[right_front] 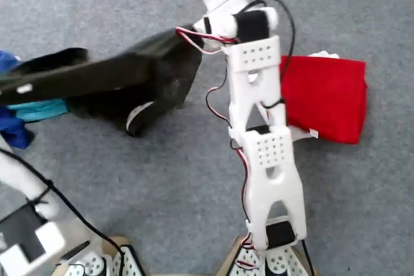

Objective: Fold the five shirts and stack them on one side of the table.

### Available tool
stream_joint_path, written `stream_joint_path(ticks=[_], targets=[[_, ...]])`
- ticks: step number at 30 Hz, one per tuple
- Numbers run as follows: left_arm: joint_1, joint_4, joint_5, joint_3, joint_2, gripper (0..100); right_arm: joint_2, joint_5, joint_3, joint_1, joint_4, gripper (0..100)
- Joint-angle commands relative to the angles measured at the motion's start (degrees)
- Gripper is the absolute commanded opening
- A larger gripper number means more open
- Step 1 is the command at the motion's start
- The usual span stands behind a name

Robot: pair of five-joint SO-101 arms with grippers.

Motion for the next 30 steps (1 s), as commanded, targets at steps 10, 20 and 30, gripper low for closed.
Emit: stream_joint_path(ticks=[10,20,30], targets=[[3.38,-0.09,9.23,-19.38,-4.31,3,-36.97,0.35,-2.07,-0.7,-9.93,1.5],[5.05,-0.18,1.23,-19.65,-13.54,3,-50.77,0.44,-1.98,-0.53,-18.2,1.5],[4.53,-0.18,-11.16,-19.3,-24.88,3,-56.92,3.78,-1.98,-0.7,-18.02,1.5]])
